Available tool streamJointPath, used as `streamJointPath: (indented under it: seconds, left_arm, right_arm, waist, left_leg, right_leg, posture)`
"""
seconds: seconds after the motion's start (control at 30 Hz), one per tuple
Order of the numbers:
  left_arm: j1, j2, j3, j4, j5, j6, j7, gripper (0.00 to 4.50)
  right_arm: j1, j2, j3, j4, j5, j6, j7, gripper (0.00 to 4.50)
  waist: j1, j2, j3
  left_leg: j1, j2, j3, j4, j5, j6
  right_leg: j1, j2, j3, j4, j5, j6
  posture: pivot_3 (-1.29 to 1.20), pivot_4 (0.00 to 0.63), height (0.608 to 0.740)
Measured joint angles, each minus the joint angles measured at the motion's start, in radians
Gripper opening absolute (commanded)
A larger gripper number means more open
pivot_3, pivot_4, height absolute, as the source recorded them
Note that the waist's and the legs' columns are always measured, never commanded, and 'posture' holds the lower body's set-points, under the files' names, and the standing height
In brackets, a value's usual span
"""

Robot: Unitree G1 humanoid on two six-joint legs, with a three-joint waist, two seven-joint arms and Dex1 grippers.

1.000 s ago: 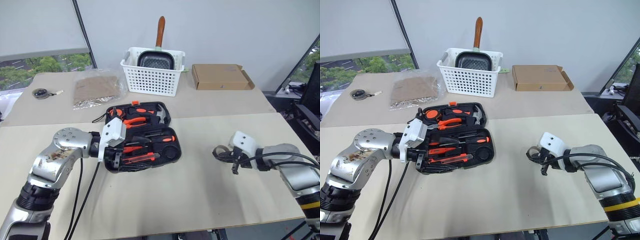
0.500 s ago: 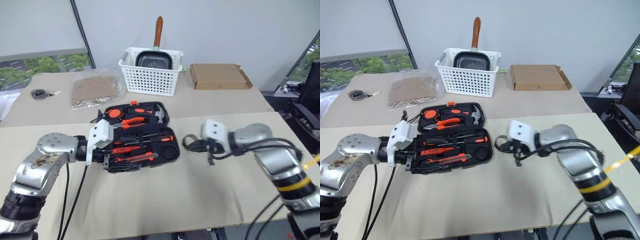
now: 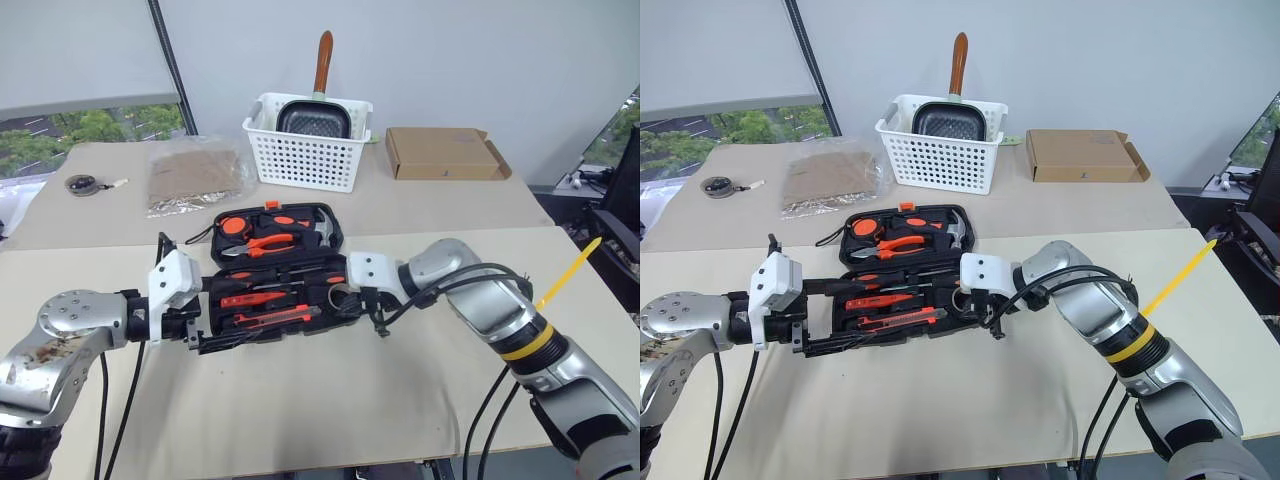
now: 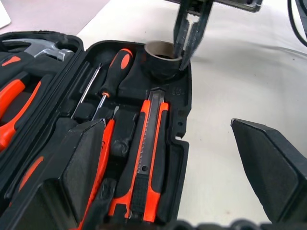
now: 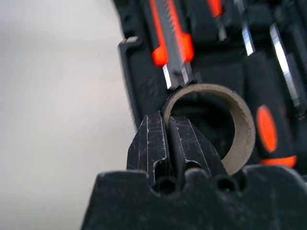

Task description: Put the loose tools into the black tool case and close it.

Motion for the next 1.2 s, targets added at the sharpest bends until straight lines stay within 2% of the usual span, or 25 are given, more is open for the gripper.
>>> streamJointPath:
  seconds: [0.1, 0.37, 0.47, 0.57, 0.7, 0.83, 1.03, 1.2]
  left_arm:
    - [0.001, 0.000, 0.001, 0.000, 0.000, 0.000, 0.003, 4.50]
    - [0.001, 0.005, 0.001, 0.007, 0.000, -0.004, -0.001, 4.50]
    - [-0.003, 0.002, 0.003, 0.024, 0.000, -0.011, -0.001, 4.50]
    - [-0.021, -0.047, 0.026, 0.107, 0.001, -0.031, 0.030, 4.50]
    - [-0.081, -0.123, 0.030, 0.288, 0.048, -0.080, 0.130, 4.50]
    - [-0.219, -0.185, 0.048, 0.499, 0.057, -0.038, 0.247, 4.50]
    - [-0.403, -0.231, 0.113, 0.795, 0.047, 0.004, 0.390, 4.50]
    - [-0.498, -0.255, 0.113, 0.971, 0.051, 0.037, 0.416, 4.50]
  right_arm:
    - [0.000, 0.000, 0.000, -0.001, 0.003, 0.015, 0.012, 1.58]
    - [0.000, -0.008, -0.026, -0.019, 0.008, 0.026, 0.009, 4.46]
    - [0.000, -0.004, -0.061, -0.010, 0.009, 0.030, -0.010, 4.46]
    - [-0.011, 0.074, -0.125, 0.082, 0.010, 0.029, -0.096, 4.46]
    - [-0.062, 0.217, -0.255, 0.302, 0.026, 0.025, -0.265, 4.46]
    - [-0.143, 0.339, -0.402, 0.584, 0.060, -0.009, -0.428, 4.46]
    - [-0.268, 0.428, -0.561, 0.970, 0.131, -0.030, -0.541, 4.46]
    - [-0.408, 0.462, -0.689, 1.223, 0.189, -0.060, -0.609, 4.46]
  waist:
    - [0.000, 0.000, 0.000]
    - [0.001, 0.000, 0.000]
    - [0.001, 0.000, 0.000]
    - [-0.001, 0.000, 0.000]
    - [-0.004, -0.001, 0.000]
    - [-0.002, -0.001, 0.000]
    - [-0.023, -0.003, 0.000]
    - [-0.036, -0.003, 0.000]
  left_leg:
    - [0.001, 0.001, 0.000, 0.000, -0.001, 0.002]
    - [0.001, 0.001, 0.000, 0.000, -0.001, 0.001]
    - [0.001, 0.001, 0.000, 0.000, -0.001, 0.001]
    - [0.001, 0.001, 0.000, 0.000, 0.000, 0.001]
    - [0.002, 0.001, 0.000, 0.000, 0.002, -0.001]
    - [0.001, 0.001, 0.000, 0.000, 0.005, -0.003]
    - [0.000, 0.000, 0.001, -0.001, 0.009, -0.008]
    - [0.000, 0.000, 0.001, -0.002, 0.008, -0.008]
  right_leg:
    - [0.000, 0.001, 0.000, 0.001, 0.000, 0.000]
    - [0.000, 0.001, 0.000, 0.002, 0.000, -0.001]
    - [0.000, 0.001, 0.000, 0.001, 0.001, -0.001]
    - [0.000, 0.001, 0.000, 0.002, 0.001, -0.002]
    - [0.000, 0.002, 0.000, 0.004, 0.003, -0.005]
    - [-0.001, 0.003, -0.001, 0.006, 0.004, -0.007]
    - [-0.001, 0.002, -0.001, 0.011, 0.008, -0.012]
    - [-0.001, 0.002, 0.000, 0.011, 0.008, -0.012]
  posture:
    - [0.00, 0.150, 0.700]
    - [0.00, 0.150, 0.700]
    - [0.00, 0.150, 0.700]
    - [0.00, 0.150, 0.700]
    - [0.00, 0.150, 0.700]
    - [0.00, 0.150, 0.700]
    - [0.00, 0.150, 0.700]
    - [0.00, 0.150, 0.700]
